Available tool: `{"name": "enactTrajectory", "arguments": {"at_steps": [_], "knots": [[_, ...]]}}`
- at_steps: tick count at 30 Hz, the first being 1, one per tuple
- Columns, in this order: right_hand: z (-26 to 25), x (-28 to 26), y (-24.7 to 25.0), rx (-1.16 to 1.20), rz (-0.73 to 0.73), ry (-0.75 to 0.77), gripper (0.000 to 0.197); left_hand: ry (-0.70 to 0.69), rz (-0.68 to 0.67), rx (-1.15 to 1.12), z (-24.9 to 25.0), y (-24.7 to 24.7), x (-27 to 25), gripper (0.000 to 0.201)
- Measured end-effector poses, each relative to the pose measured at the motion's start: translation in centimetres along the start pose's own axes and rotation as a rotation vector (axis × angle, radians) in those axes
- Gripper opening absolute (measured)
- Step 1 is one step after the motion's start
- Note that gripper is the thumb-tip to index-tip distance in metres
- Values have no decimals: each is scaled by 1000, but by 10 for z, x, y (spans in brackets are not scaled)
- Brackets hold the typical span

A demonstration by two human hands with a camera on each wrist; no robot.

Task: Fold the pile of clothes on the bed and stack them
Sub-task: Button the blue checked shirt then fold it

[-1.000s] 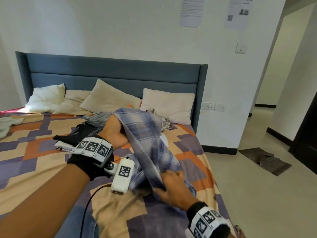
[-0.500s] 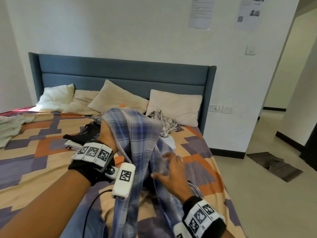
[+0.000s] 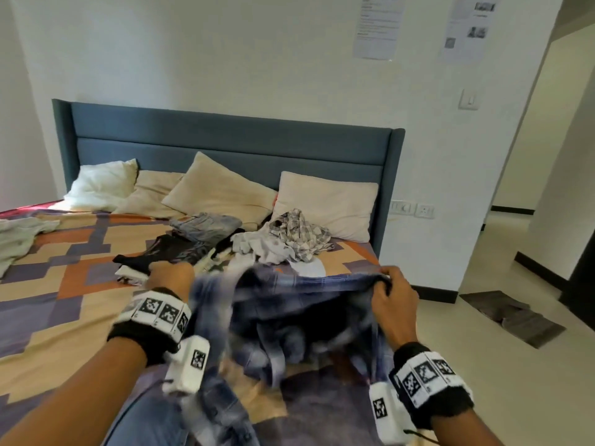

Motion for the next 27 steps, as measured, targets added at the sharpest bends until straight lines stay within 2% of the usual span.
{"name": "enactTrajectory", "arguments": {"at_steps": [1,2,3,4,6,7,8,11,13,15,17,18,19,20,21,22,24,25,27], "knots": [[-9,4,4,16,1,34,20,-90,57,106,0,-4,-6,43],[-15,8,6,20,-3,61,19,-212,48,128,6,-17,-21,47],[-21,11,5,16,-15,87,17,-377,-34,55,16,-38,-34,49],[-26,11,3,4,-28,109,17,-530,-222,3,27,-63,-51,51],[-36,10,-2,-2,-46,166,22,-759,-646,124,34,-113,-92,69],[-40,9,-3,4,-47,190,23,-846,-768,208,29,-133,-106,76],[-42,8,-2,2,-37,205,22,-862,-814,288,23,-147,-113,77],[-39,9,9,-33,44,218,17,-791,-789,101,24,-161,-136,58],[-32,15,12,-84,81,193,19,-803,-680,-41,37,-157,-159,45],[-28,18,12,-123,122,169,21,-826,-557,-137,44,-153,-175,47],[-27,21,13,-131,174,170,24,-813,-588,-49,36,-159,-184,56],[-27,21,15,-135,192,182,26,-854,-617,125,27,-165,-184,48],[-26,22,17,-151,204,212,29,-879,-606,246,18,-168,-179,32],[-25,22,19,-191,212,265,32,-882,-555,277,13,-166,-169,14],[-23,21,20,-290,225,342,35,-871,-498,248,10,-160,-158,9],[-18,20,19,-466,250,430,37,-831,-431,219,11,-151,-146,18],[3,14,15,-902,290,589,30,-749,-384,93,20,-135,-123,16],[19,11,13,-1059,250,614,27,-756,-398,61,29,-126,-117,9],[48,8,18,-1157,170,498,24,-838,-406,101,47,-108,-107,3]]}}
Point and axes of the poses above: each hand's wrist, its own x-axis towards the middle knuckle, its own y-axis out of the back of the hand, z = x × y, the point moved 6 cm from there along x, towards the middle knuckle, and after that the axes turned 13 degrees about -y, right-handed, at the moved point
